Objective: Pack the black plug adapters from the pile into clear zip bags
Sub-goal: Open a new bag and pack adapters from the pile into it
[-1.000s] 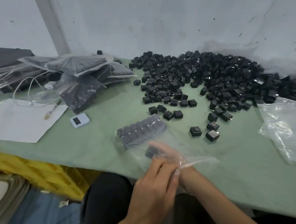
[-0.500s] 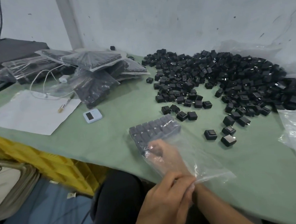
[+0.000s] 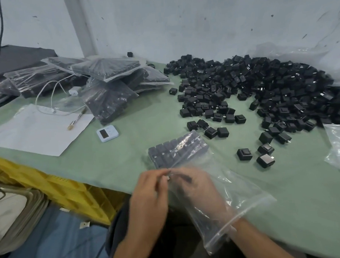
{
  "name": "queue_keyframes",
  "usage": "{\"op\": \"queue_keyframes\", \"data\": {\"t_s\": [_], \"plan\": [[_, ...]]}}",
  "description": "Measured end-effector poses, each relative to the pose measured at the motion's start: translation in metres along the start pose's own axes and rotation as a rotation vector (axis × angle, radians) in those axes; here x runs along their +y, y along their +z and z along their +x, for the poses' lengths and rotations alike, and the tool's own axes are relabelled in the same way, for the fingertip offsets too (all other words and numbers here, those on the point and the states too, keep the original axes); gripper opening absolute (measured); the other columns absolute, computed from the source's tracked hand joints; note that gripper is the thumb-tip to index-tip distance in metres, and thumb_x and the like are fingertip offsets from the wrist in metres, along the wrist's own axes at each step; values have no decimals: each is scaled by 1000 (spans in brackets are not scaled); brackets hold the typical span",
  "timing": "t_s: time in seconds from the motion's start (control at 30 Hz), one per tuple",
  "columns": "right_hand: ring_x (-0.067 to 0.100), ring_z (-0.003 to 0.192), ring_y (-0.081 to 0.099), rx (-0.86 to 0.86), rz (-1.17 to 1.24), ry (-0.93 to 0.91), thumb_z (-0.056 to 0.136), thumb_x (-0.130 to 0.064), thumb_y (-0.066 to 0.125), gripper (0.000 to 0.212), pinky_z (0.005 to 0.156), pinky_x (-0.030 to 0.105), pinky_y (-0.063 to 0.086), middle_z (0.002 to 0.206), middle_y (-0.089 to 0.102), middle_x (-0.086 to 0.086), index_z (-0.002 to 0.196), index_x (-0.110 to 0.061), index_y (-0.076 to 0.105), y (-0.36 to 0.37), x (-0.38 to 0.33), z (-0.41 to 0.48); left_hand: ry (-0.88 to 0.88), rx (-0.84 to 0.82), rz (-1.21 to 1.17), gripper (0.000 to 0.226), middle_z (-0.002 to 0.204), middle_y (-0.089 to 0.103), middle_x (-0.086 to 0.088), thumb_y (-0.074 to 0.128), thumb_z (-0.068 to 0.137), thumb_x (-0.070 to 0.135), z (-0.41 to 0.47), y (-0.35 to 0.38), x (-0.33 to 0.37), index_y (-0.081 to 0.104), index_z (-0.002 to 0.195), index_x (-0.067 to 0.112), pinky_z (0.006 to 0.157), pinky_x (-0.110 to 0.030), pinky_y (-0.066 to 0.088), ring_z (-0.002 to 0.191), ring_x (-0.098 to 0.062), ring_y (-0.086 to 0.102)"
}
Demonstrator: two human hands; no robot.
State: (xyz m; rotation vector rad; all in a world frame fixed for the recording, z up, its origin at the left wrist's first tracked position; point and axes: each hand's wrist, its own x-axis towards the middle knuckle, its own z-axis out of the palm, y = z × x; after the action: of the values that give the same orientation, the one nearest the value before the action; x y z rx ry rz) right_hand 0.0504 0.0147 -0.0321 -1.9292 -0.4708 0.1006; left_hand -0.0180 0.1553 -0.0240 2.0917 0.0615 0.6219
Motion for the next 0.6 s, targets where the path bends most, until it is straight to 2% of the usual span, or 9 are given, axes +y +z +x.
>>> {"op": "queue_keyframes", "data": {"t_s": [0.07, 0.13, 0.23, 0.3, 0.43, 0.5, 0.57, 0.6], "plan": [[10, 92, 68, -7, 47, 13, 99, -19, 62, 17, 84, 33, 56, 100, 74, -4, 107, -19, 76, 0, -1, 0, -40, 38, 121, 22, 116, 59, 7, 54, 100, 18, 32, -4, -15, 66, 119, 19, 100, -36, 46, 109, -13, 58], [10, 86, 65, -40, -12, -15, 101, -22, 59, 17, 80, 29, 52, 94, 70, -8, 102, -20, 76, 0, -3, 0, -58, -109, 222, 34, 137, 52, 1, 47, 103, 28, 58, 0, -21, 57, 133, 18, 113, -33, 34, 130, -19, 47], [6, 88, 62, -46, -142, -107, 99, -11, 55, 18, 82, 23, 47, 93, 69, -8, 95, -14, 73, 0, -2, 4, -67, -317, 404, 48, 162, 23, 3, 35, 105, 43, 80, 15, -31, 37, 150, 28, 120, -40, 18, 149, -18, 18], [2, 91, 60, -22, -234, -138, 99, -14, 54, 18, 86, 18, 44, 97, 69, -6, 96, -14, 72, 1, 0, 7, -75, -397, 472, 52, 165, 14, 5, 28, 105, 47, 83, 24, -37, 27, 154, 31, 120, -42, 15, 151, -15, 8], [3, 95, 57, -12, -281, -182, 101, -25, 49, 23, 88, 14, 41, 104, 68, -4, 103, -14, 70, 4, 4, 6, -84, -436, 513, 57, 167, 8, 8, 24, 104, 50, 84, 30, -46, 19, 157, 30, 121, -41, 11, 153, -12, 0], [10, 98, 58, -34, -354, -157, 102, -27, 48, 27, 86, 11, 37, 108, 67, 1, 108, -13, 70, 5, 8, 8, -75, -481, 532, 57, 167, 2, 11, 22, 104, 50, 86, 30, -48, 14, 158, 33, 121, -40, 9, 152, -10, -5], [21, 107, 57, -89, -492, -64, 102, -27, 50, 27, 85, 17, 35, 117, 61, 7, 119, -15, 67, 8, 11, 12, -71, -509, 536, 55, 166, 0, 15, 20, 105, 50, 87, 29, -50, 11, 158, 38, 120, -40, 8, 151, -6, -7], [23, 108, 58, -52, -583, -37, 98, -26, 57, 27, 86, 20, 37, 119, 60, 7, 120, -16, 67, 9, 13, 12, -73, -514, 532, 55, 166, 0, 16, 20, 105, 51, 87, 29, -50, 11, 158, 39, 120, -39, 8, 150, -5, -7]]}}
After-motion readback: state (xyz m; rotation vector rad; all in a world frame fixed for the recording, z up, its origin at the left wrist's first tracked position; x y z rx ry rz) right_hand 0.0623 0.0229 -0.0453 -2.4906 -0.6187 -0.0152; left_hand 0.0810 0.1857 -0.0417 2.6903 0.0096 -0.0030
